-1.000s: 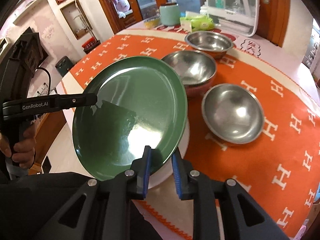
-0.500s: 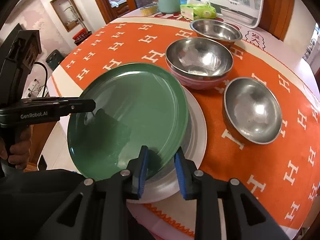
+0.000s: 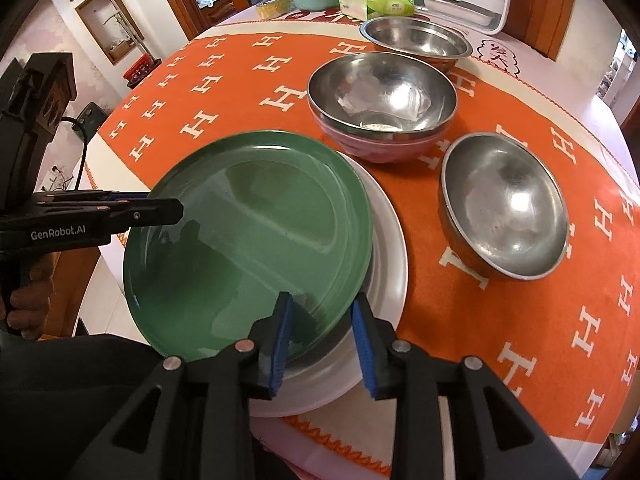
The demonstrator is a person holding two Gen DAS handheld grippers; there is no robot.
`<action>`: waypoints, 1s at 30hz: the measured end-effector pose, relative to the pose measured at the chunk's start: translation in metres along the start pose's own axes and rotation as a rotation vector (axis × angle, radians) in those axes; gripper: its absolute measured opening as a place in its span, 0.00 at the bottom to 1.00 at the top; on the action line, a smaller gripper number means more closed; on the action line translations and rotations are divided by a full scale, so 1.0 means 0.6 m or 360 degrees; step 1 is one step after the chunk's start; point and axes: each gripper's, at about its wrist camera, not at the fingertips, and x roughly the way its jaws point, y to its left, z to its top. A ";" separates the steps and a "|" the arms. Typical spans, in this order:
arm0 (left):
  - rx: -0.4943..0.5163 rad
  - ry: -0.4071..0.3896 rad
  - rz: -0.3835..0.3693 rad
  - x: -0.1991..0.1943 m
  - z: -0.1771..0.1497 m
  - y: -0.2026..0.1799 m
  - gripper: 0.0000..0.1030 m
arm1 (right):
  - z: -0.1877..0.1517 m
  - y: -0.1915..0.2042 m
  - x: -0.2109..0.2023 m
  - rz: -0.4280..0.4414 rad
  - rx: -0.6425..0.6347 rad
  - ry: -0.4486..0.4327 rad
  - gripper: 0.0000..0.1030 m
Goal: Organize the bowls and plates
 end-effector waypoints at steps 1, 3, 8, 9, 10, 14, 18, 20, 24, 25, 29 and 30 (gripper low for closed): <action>-0.0005 0.0001 -0.0001 0.000 0.000 0.000 0.32 | 0.001 -0.001 0.001 0.0005 -0.0004 0.0002 0.31; -0.0010 0.0004 0.0005 0.000 0.000 -0.001 0.33 | 0.001 -0.003 0.001 0.0014 -0.0010 0.0004 0.31; -0.0011 0.0005 0.0022 -0.002 0.004 -0.006 0.38 | 0.002 -0.009 -0.001 0.0036 -0.0039 -0.0004 0.36; -0.0017 0.0010 0.0042 -0.002 0.003 -0.007 0.41 | 0.002 -0.009 -0.002 0.0037 -0.0046 -0.0005 0.38; -0.0021 0.0008 0.0050 -0.002 0.002 -0.007 0.41 | 0.002 -0.010 -0.003 0.0039 -0.0053 -0.0007 0.39; -0.0043 -0.0042 0.0061 -0.012 -0.002 -0.014 0.43 | 0.000 -0.016 -0.005 0.0064 -0.0083 -0.0008 0.40; -0.0046 -0.0091 0.0105 -0.025 -0.008 -0.028 0.48 | -0.003 -0.021 -0.009 0.0094 -0.0119 -0.0021 0.40; -0.0054 -0.0114 0.0128 -0.030 -0.012 -0.035 0.48 | -0.003 -0.024 -0.009 0.0112 -0.0136 -0.0025 0.41; -0.0091 -0.0155 0.0186 -0.041 -0.022 -0.047 0.48 | -0.005 -0.027 -0.011 0.0162 -0.0193 -0.0034 0.43; -0.0105 -0.0164 0.0207 -0.044 -0.024 -0.050 0.48 | -0.005 -0.028 -0.012 0.0174 -0.0211 -0.0038 0.43; -0.0172 -0.0206 0.0252 -0.054 -0.028 -0.058 0.48 | -0.006 -0.036 -0.014 0.0220 -0.0250 -0.0057 0.44; -0.0185 -0.0216 0.0260 -0.056 -0.027 -0.061 0.48 | -0.005 -0.039 -0.016 0.0233 -0.0252 -0.0067 0.46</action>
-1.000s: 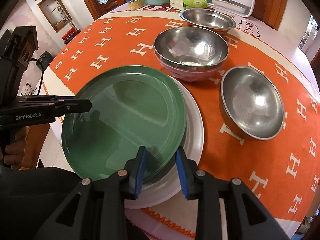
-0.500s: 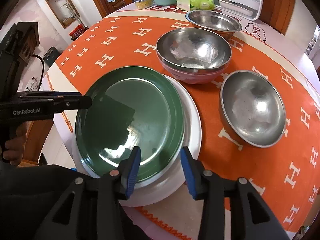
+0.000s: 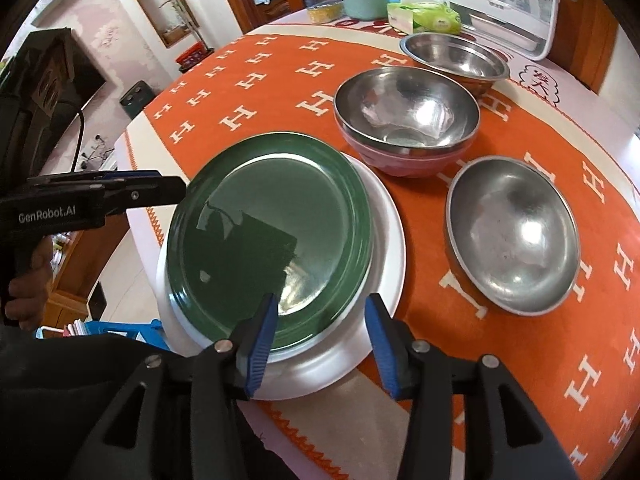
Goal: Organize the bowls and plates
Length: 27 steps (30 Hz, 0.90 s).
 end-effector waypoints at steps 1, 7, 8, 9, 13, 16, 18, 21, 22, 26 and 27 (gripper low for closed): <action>-0.0014 -0.0014 0.0016 -0.004 0.003 -0.004 0.48 | 0.001 -0.003 -0.002 0.0011 0.0001 -0.0012 0.48; -0.0052 -0.0101 0.0038 -0.032 0.028 -0.020 0.58 | 0.016 -0.014 -0.022 0.0057 0.0018 -0.0101 0.59; -0.0054 -0.0117 0.0034 -0.037 0.036 -0.022 0.59 | 0.022 -0.016 -0.026 0.0060 0.0025 -0.0117 0.59; -0.0051 -0.0128 0.0033 -0.040 0.044 -0.024 0.59 | 0.027 -0.018 -0.029 0.0059 0.0033 -0.0131 0.60; -0.0022 -0.0151 0.0045 -0.056 0.088 -0.026 0.66 | 0.050 -0.024 -0.040 0.0034 0.0079 -0.0181 0.60; 0.0007 -0.0165 0.0008 -0.069 0.126 -0.023 0.69 | 0.069 -0.028 -0.051 -0.0020 0.0152 -0.0246 0.60; 0.0027 -0.0166 -0.0024 -0.074 0.150 -0.018 0.73 | 0.083 -0.032 -0.060 -0.0061 0.0211 -0.0292 0.60; 0.0077 -0.0183 -0.0063 -0.083 0.193 -0.013 0.73 | 0.106 -0.038 -0.075 -0.0122 0.0316 -0.0359 0.60; 0.0102 -0.0180 -0.0066 -0.085 0.207 -0.012 0.74 | 0.114 -0.039 -0.079 -0.0138 0.0350 -0.0383 0.61; 0.0218 -0.0173 -0.0099 -0.096 0.266 -0.006 0.77 | 0.148 -0.045 -0.090 -0.0210 0.0468 -0.0461 0.64; 0.0246 -0.0168 -0.0106 -0.097 0.280 -0.005 0.78 | 0.156 -0.048 -0.091 -0.0229 0.0488 -0.0479 0.65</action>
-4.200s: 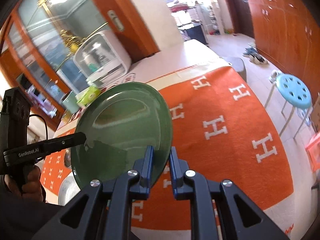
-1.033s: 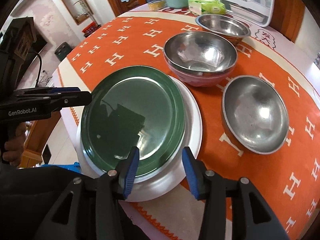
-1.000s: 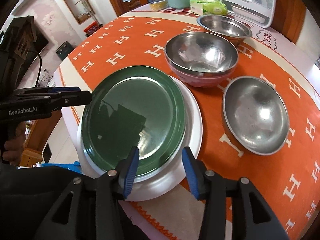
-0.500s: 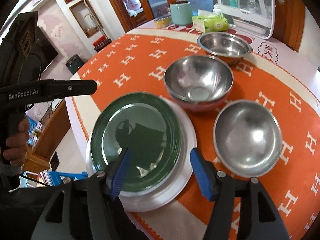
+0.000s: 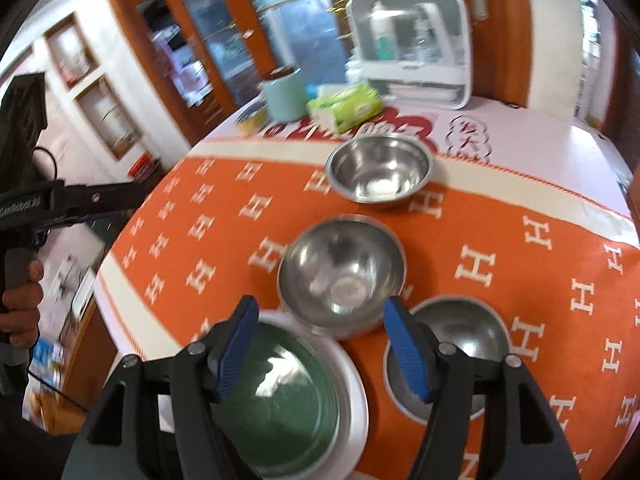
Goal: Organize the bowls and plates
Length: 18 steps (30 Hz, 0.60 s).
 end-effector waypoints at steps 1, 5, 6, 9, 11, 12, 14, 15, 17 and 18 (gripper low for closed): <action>0.0024 0.0004 -0.0007 0.000 0.010 0.002 0.78 | 0.007 0.001 0.000 -0.0020 0.0016 -0.0021 0.65; 0.0166 0.0024 -0.0024 0.010 0.061 0.008 0.78 | 0.039 0.005 0.006 -0.0101 0.0107 -0.0097 0.65; 0.0186 0.0029 -0.0025 0.013 0.070 0.008 0.78 | 0.048 0.003 0.009 -0.0116 0.0150 -0.0113 0.65; 0.0257 0.0047 -0.0039 0.029 0.104 0.008 0.78 | 0.071 -0.005 0.016 -0.0169 0.0289 -0.0153 0.65; 0.0287 0.0054 -0.0071 0.038 0.124 0.009 0.78 | 0.086 -0.010 0.021 -0.0200 0.0363 -0.0183 0.65; 0.0302 0.0054 -0.0084 0.044 0.135 0.010 0.78 | 0.092 -0.012 0.022 -0.0212 0.0395 -0.0202 0.65; 0.0335 0.0046 -0.0103 0.053 0.153 0.010 0.78 | 0.107 -0.017 0.025 -0.0245 0.0440 -0.0241 0.65; 0.0357 0.0039 -0.0109 0.058 0.164 0.009 0.78 | 0.113 -0.019 0.027 -0.0264 0.0452 -0.0256 0.65; 0.0385 0.0029 -0.0119 0.067 0.181 0.006 0.78 | 0.128 -0.022 0.032 -0.0309 0.0467 -0.0275 0.65; 0.0396 0.0024 -0.0130 0.071 0.189 0.005 0.78 | 0.138 -0.024 0.035 -0.0337 0.0476 -0.0280 0.65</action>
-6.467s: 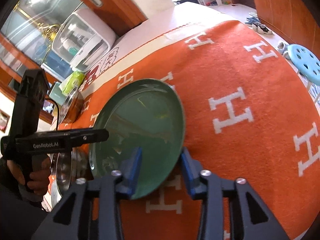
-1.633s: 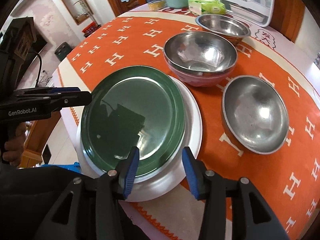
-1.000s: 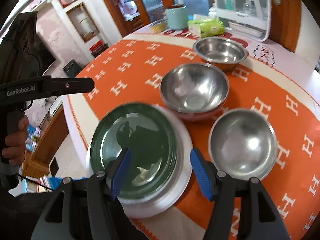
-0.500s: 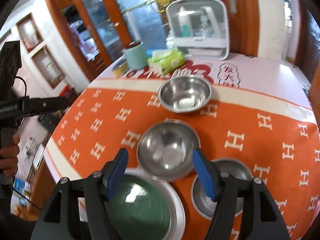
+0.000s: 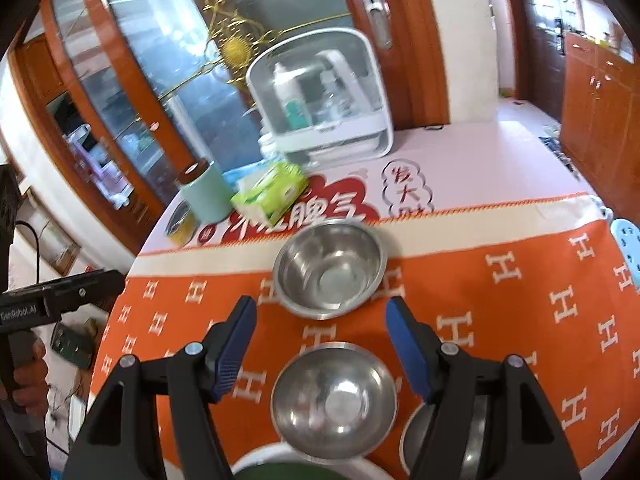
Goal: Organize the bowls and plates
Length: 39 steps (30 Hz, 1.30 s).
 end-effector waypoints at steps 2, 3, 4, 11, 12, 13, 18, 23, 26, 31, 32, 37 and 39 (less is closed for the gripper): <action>0.0026 -0.0012 -0.0031 0.010 0.016 0.003 0.78 | 0.012 0.002 0.008 -0.0030 0.0010 -0.0019 0.65; 0.0034 -0.0012 -0.0042 0.015 0.021 0.004 0.78 | 0.019 0.003 0.013 -0.0047 0.0014 -0.0027 0.65; 0.0043 -0.0013 -0.0058 0.020 0.026 0.005 0.78 | 0.025 0.004 0.018 -0.0067 0.0017 -0.0032 0.65; 0.0109 0.0002 -0.0148 0.058 0.038 -0.002 0.78 | 0.034 -0.002 0.064 -0.0152 0.0065 0.0019 0.65; 0.0111 0.0010 -0.0161 0.066 0.040 -0.002 0.78 | 0.033 -0.004 0.070 -0.0153 0.0084 0.0027 0.65; 0.0111 0.0022 -0.0175 0.076 0.041 -0.003 0.78 | 0.033 -0.007 0.076 -0.0154 0.0102 0.0032 0.65; 0.0137 0.0085 -0.0208 0.126 0.045 -0.010 0.78 | 0.030 -0.021 0.113 -0.0150 0.0163 0.0071 0.65; 0.0109 0.0116 -0.0299 0.188 0.039 -0.010 0.78 | 0.009 -0.026 0.164 -0.0133 0.0152 0.0156 0.65; 0.0073 0.0121 -0.0336 0.216 0.034 -0.007 0.78 | -0.004 -0.025 0.191 -0.0103 0.0146 0.0204 0.65; 0.0021 0.0199 -0.0377 0.271 0.025 -0.002 0.78 | -0.016 -0.020 0.225 -0.0087 0.0124 0.0243 0.65; 0.0012 0.0219 -0.0378 0.281 0.025 0.000 0.78 | -0.018 -0.020 0.231 -0.0085 0.0125 0.0253 0.65; -0.0047 0.0266 -0.0419 0.325 0.018 0.008 0.73 | -0.025 -0.028 0.254 -0.0098 0.0139 0.0278 0.66; -0.0060 0.0279 -0.0431 0.338 0.016 0.010 0.69 | -0.027 -0.034 0.264 -0.0078 0.0161 0.0297 0.66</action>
